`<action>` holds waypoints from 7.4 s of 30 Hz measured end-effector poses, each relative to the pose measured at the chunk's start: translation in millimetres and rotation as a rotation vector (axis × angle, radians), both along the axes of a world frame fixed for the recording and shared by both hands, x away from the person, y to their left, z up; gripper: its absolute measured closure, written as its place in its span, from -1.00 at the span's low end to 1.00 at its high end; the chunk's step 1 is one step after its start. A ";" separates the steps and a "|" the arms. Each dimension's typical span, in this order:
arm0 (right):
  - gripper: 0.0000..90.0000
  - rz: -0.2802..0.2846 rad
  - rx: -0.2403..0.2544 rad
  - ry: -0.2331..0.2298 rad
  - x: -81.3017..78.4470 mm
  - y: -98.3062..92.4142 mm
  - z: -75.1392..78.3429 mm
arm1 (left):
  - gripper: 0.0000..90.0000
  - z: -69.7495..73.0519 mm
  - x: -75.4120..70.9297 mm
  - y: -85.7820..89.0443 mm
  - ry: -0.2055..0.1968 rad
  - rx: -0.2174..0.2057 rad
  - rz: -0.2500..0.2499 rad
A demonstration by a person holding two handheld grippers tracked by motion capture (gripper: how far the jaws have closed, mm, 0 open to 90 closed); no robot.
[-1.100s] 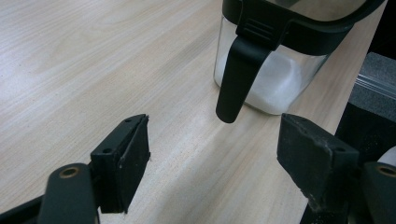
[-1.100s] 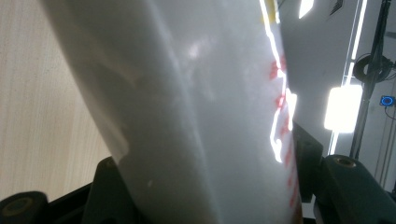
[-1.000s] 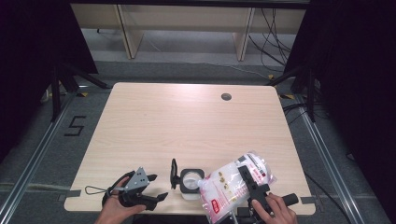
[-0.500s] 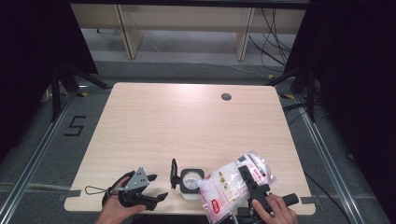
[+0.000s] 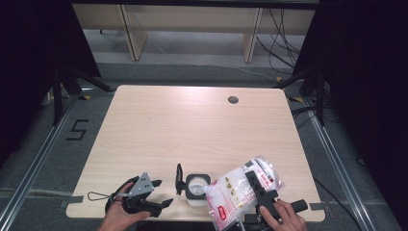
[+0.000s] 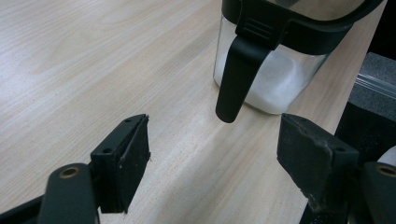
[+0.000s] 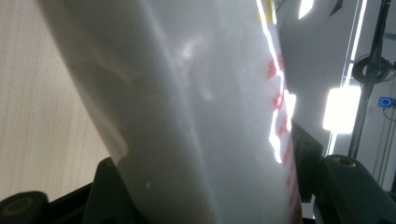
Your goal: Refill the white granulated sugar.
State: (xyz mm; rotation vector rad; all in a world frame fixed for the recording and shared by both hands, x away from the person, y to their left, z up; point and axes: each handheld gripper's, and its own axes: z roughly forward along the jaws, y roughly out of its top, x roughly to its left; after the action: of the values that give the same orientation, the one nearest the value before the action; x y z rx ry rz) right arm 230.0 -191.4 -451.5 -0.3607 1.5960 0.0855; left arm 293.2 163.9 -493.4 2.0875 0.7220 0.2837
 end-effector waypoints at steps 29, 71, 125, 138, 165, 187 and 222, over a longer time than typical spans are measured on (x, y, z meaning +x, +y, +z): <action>0.01 -0.028 0.023 0.019 -1.1 0.5 -2.0 | -0.45 -0.4 -0.2 -0.3 -0.001 0.003 0.012; 0.01 -0.010 -0.030 -0.013 -1.5 2.5 2.3 | -0.45 -0.6 -0.3 -0.6 0.002 -0.010 0.011; 0.06 0.002 0.031 0.022 0.2 -1.1 2.1 | -0.45 0.0 0.2 0.2 0.001 0.001 -0.001; 0.06 0.001 0.021 0.026 0.9 -1.4 4.2 | -0.45 -0.2 0.3 0.1 -0.006 0.002 -0.002; 0.06 -0.010 0.048 0.033 1.4 -3.2 3.8 | -0.45 -0.6 -0.5 -1.0 0.001 -0.007 0.014; 0.06 -0.034 0.069 0.044 0.3 -3.0 2.9 | -0.45 -0.4 -0.2 -0.2 0.001 0.002 0.012; 0.06 -0.002 0.049 0.019 0.7 -2.5 5.6 | -0.45 -0.3 0.5 0.1 -0.010 0.013 0.004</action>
State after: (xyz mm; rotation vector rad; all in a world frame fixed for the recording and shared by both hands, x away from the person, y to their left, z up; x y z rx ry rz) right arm 230.8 -193.9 -446.0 -0.3213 1.6102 0.1262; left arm 293.7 164.0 -493.7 2.0957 0.7199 0.3010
